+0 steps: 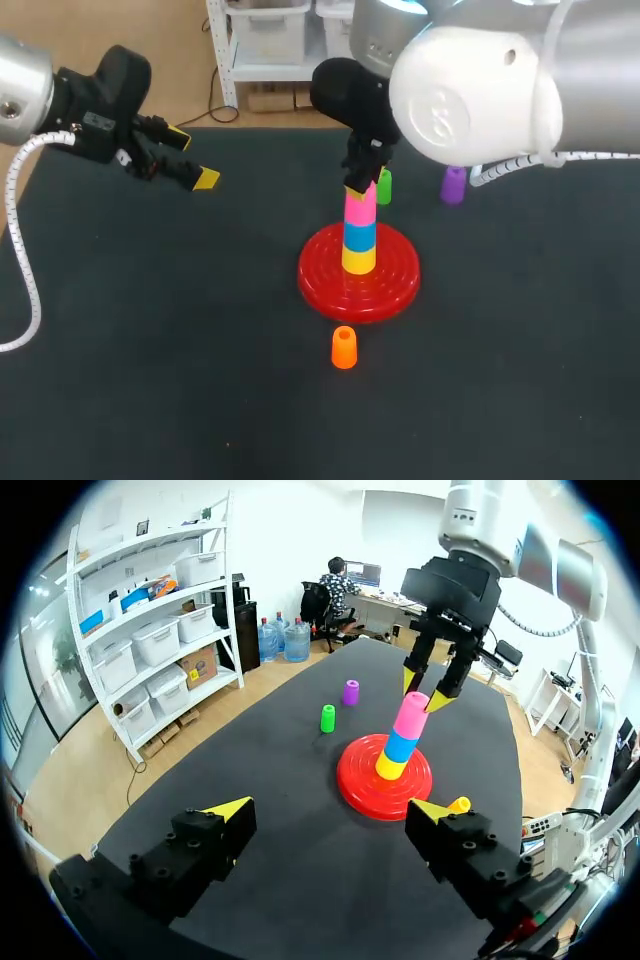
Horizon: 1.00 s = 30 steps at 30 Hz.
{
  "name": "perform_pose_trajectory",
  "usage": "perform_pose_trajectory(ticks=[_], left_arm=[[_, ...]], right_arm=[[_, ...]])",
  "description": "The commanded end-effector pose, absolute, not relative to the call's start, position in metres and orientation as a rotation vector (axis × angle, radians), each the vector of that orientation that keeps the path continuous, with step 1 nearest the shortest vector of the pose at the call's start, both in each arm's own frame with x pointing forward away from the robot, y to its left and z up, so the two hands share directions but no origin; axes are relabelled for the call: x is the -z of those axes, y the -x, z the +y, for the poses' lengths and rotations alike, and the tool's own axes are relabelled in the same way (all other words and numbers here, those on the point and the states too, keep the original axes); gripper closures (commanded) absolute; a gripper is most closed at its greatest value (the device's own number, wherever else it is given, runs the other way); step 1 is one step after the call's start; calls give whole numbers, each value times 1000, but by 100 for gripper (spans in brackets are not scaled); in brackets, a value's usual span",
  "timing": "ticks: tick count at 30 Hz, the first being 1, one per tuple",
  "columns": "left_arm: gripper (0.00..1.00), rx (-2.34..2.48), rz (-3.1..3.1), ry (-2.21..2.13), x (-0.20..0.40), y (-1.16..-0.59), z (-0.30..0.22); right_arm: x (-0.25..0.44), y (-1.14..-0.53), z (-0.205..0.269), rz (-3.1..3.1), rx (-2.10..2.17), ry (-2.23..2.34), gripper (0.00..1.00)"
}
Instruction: Pick up and stack the cylinders on the red base in this order: pink,purple,orange,green
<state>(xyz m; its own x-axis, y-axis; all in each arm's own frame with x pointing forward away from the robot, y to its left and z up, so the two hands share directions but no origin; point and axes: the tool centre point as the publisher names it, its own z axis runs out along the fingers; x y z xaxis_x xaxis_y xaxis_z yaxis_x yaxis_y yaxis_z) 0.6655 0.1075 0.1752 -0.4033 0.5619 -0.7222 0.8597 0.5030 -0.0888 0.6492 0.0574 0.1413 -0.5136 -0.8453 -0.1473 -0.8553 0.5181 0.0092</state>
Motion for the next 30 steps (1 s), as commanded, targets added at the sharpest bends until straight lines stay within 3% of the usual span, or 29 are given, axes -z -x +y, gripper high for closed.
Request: perform_pose_trajectory(ticks=[1, 18, 19, 20, 21, 22, 30], left_arm=[[0, 610, 2110, -1160, -174, -666, 108], [0, 610, 2110, -1160, -174, -666, 108], [0, 610, 2110, -1160, -174, -666, 108], [0, 610, 2110, -1160, -174, -666, 108], [0, 610, 2110, -1160, -174, -666, 108], [0, 610, 2110, -1160, -174, -666, 108], [0, 610, 2110, -1160, -174, -666, 108]], right_arm=[[-133, -651, 60, 2644, -95, 1484, 100], [-112, -655, 60, 2721, -130, 1471, 100], [-113, -655, 59, 2720, -131, 1472, 87], [-115, -655, 59, 2718, -133, 1472, 56], [-118, -655, 58, 2716, -149, 1461, 4], [-121, -655, 58, 2713, -142, 1457, 0], [-160, -664, 52, 2689, -206, 1355, 0]])
